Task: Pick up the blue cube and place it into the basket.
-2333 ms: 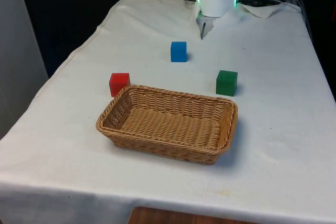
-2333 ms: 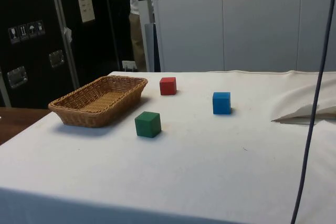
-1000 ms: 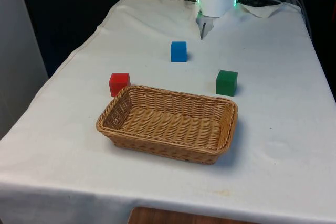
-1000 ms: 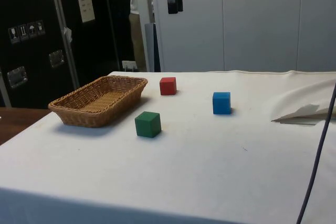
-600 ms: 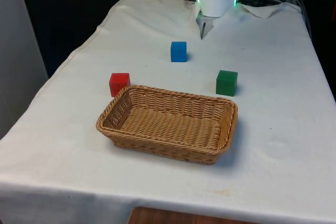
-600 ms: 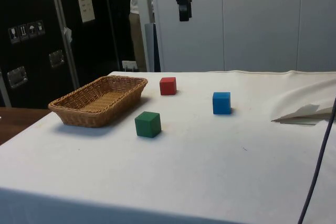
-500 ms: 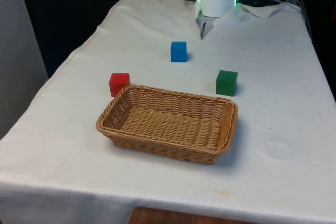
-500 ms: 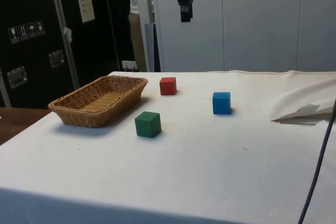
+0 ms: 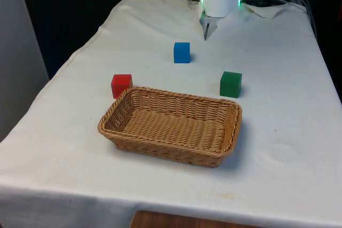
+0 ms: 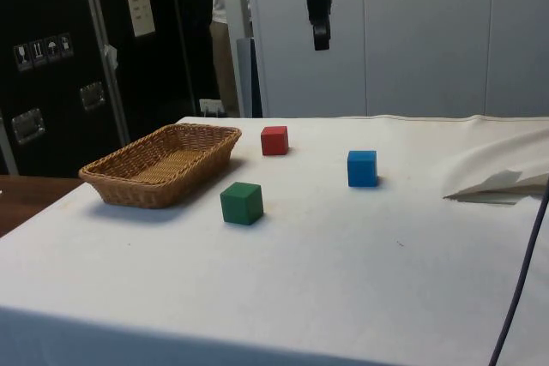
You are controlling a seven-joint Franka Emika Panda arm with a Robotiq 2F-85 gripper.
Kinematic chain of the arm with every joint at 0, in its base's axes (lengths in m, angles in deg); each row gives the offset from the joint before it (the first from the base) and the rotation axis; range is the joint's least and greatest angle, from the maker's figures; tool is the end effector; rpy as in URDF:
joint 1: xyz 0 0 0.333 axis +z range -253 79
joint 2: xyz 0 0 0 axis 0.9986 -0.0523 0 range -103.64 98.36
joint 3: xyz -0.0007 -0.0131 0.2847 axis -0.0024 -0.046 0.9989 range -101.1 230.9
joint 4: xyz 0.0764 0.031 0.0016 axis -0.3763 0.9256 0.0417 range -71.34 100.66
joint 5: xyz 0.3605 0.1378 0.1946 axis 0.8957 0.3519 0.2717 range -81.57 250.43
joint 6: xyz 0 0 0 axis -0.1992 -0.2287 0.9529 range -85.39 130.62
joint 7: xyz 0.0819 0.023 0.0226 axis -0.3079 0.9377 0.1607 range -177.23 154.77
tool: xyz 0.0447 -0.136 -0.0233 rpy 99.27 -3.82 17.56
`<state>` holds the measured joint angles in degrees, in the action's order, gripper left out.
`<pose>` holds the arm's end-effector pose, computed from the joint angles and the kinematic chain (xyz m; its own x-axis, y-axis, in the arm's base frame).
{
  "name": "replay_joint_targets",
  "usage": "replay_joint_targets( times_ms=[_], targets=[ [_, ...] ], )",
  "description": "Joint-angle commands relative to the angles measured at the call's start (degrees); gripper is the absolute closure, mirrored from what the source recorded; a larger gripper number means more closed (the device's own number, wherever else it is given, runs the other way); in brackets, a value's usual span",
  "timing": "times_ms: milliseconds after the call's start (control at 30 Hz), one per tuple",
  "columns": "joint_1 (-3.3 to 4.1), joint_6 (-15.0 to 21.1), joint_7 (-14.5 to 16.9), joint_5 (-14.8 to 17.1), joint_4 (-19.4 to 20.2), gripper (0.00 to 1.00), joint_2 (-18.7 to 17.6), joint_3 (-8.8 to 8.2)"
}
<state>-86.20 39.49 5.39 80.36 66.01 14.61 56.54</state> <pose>0.4751 -0.0641 0.3132 0.9791 0.2032 -0.0105 0.2033 -0.9790 0.0131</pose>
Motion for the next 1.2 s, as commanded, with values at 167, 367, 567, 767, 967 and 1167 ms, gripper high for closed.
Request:
replay_joint_targets(
  times_ms=[167, 367, 567, 767, 967, 1167],
  targets=[
    [-0.23, 3.8, 1.1, 0.2, 2.6, 0.00, -0.2, -1.49],
    [-0.17, 6.4, 1.9, 0.3, 4.5, 0.00, -0.9, -3.04],
    [-0.17, 11.3, 4.0, 1.0, 7.8, 0.00, -1.2, -5.27],
    [-0.11, 14.4, 5.0, 1.0, 10.2, 0.00, -1.3, -6.65],
    [-0.17, 17.0, 5.5, 0.5, 12.4, 0.00, -1.5, -7.91],
    [-0.11, 21.0, 6.8, 0.7, 14.9, 0.00, -1.7, -9.51]
  ],
)
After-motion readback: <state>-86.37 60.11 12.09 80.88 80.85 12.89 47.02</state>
